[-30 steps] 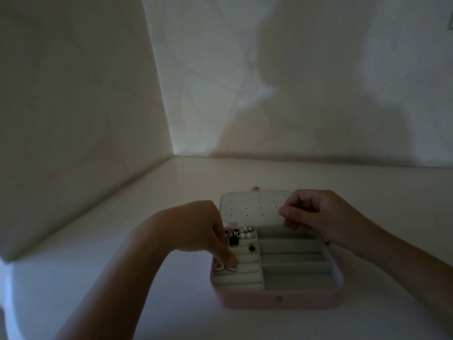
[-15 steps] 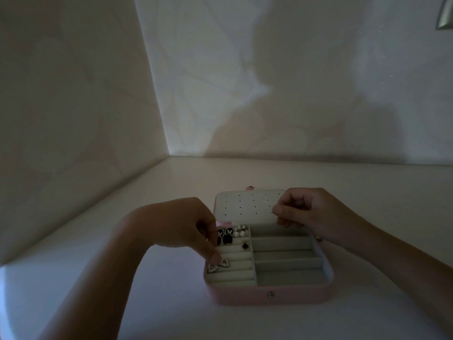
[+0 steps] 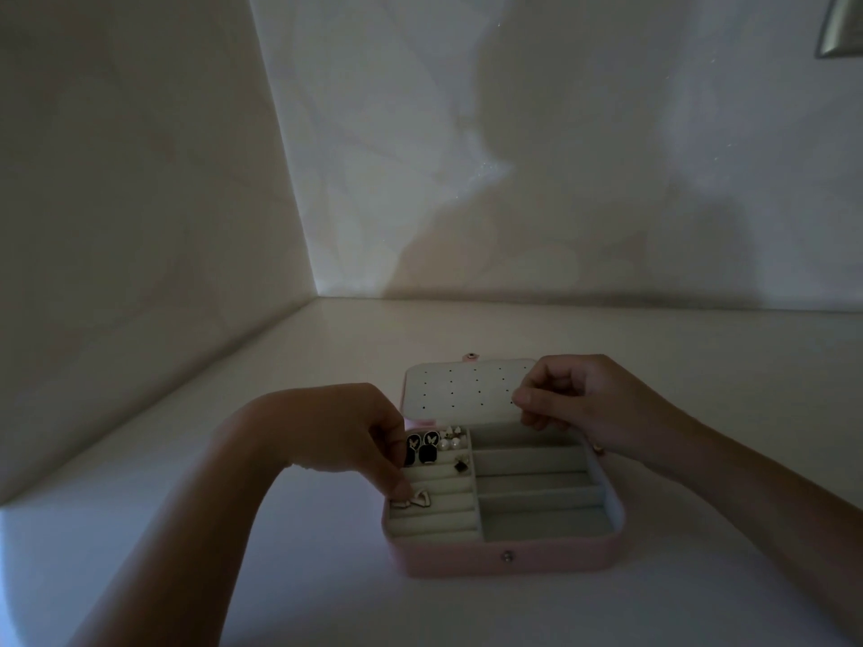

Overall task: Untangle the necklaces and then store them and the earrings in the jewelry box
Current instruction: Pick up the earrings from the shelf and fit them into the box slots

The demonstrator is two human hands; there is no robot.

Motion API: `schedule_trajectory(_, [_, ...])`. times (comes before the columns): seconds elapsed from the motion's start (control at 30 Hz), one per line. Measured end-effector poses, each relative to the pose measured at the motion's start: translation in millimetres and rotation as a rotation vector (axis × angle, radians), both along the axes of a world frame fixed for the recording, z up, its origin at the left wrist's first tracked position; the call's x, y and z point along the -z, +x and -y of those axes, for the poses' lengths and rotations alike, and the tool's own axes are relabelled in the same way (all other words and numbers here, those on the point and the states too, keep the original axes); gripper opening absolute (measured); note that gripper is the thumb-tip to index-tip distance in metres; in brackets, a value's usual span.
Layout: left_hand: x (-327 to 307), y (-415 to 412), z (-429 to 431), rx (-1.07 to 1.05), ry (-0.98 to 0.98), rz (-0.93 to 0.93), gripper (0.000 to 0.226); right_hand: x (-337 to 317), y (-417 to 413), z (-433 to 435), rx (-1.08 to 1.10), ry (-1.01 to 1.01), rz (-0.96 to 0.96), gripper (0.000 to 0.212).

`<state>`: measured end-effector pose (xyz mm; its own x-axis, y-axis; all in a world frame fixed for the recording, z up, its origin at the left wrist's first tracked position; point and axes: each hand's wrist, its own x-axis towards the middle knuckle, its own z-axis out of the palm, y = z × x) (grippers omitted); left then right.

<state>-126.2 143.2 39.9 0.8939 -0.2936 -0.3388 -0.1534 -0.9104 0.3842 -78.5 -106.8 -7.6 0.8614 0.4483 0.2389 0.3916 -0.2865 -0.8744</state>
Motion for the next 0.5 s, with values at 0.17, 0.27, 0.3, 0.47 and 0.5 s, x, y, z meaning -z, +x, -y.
schedule_trajectory(0.17, [-2.8, 0.2, 12.1, 0.003, -0.199, 0.221, 0.018, -17.2, 0.6, 14.1, -0.084, -0.083, -0.065, 0.010])
schedule_trajectory(0.27, [2.1, -1.7, 33.5, 0.039, -0.314, 0.412, 0.013, -34.4, -0.5, 36.6, -0.110, -0.302, -0.061, 0.006])
schedule_trajectory(0.3, [5.8, -2.4, 39.5, 0.087, -0.313, 0.413, 0.016, -38.5, -1.0, 43.8, -0.103, -0.395, -0.056, 0.006])
schedule_trajectory(0.47, [28.6, 5.1, 62.1, 0.358, -0.125, 0.297, 0.049, -39.0, 0.1, 55.4, -0.072, -0.718, -0.068, 0.017])
schedule_trajectory(0.5, [31.0, 6.2, 63.8, 0.369, -0.103, 0.276, 0.048, -36.7, -0.1, 53.8, -0.088, -0.749, -0.060, 0.020])
